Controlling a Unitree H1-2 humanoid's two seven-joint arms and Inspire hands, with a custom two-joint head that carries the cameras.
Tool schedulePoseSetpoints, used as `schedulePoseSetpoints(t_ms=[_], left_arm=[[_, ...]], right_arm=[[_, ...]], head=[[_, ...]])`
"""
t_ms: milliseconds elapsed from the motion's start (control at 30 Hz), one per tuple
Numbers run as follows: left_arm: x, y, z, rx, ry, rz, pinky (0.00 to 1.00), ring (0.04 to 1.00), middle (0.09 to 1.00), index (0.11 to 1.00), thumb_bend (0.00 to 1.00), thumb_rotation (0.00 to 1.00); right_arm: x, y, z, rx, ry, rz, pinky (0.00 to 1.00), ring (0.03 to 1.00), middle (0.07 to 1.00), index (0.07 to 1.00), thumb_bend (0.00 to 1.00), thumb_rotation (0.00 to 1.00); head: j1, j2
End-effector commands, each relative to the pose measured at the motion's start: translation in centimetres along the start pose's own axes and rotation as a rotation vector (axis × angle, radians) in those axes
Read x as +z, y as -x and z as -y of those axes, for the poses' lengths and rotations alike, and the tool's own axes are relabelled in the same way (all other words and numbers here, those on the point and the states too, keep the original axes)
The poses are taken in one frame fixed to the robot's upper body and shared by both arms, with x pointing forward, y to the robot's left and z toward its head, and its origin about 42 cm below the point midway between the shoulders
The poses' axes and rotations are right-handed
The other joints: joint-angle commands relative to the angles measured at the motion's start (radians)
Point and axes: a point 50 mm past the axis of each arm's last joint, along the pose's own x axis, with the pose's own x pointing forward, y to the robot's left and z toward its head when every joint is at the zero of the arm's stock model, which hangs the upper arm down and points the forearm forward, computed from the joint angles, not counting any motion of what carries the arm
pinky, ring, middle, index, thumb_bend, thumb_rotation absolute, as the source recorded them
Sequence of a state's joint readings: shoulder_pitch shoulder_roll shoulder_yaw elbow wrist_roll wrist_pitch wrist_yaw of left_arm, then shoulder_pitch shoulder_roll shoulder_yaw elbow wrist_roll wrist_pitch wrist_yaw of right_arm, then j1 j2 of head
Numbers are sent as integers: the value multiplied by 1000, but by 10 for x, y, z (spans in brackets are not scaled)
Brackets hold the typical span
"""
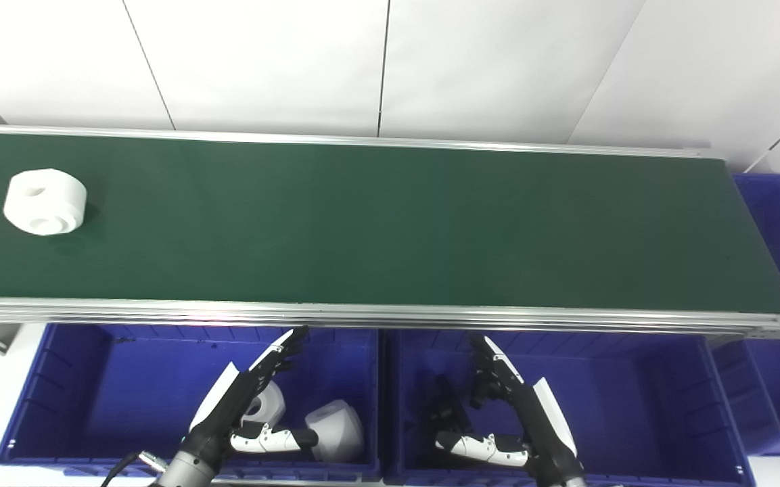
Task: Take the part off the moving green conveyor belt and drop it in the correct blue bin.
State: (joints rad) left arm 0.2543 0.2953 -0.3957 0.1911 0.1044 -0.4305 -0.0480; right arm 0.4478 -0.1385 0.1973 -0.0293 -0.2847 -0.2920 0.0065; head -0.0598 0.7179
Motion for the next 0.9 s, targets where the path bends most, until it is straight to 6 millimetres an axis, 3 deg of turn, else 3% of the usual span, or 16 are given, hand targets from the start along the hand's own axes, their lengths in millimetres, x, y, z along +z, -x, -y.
schedulePoseSetpoints(t_ms=[0,867], left_arm=[[10,-4,-5,13,-9,68,876,932,970,968,916,550],[9,-5,-7,14,-15,67,870,924,966,966,909,551]], right_arm=[[8,-1,3,-21,-6,73,851,904,937,941,878,353],[8,-2,3,-8,-7,63,856,914,941,950,884,366]], head=[[0,1],[7,-4]])
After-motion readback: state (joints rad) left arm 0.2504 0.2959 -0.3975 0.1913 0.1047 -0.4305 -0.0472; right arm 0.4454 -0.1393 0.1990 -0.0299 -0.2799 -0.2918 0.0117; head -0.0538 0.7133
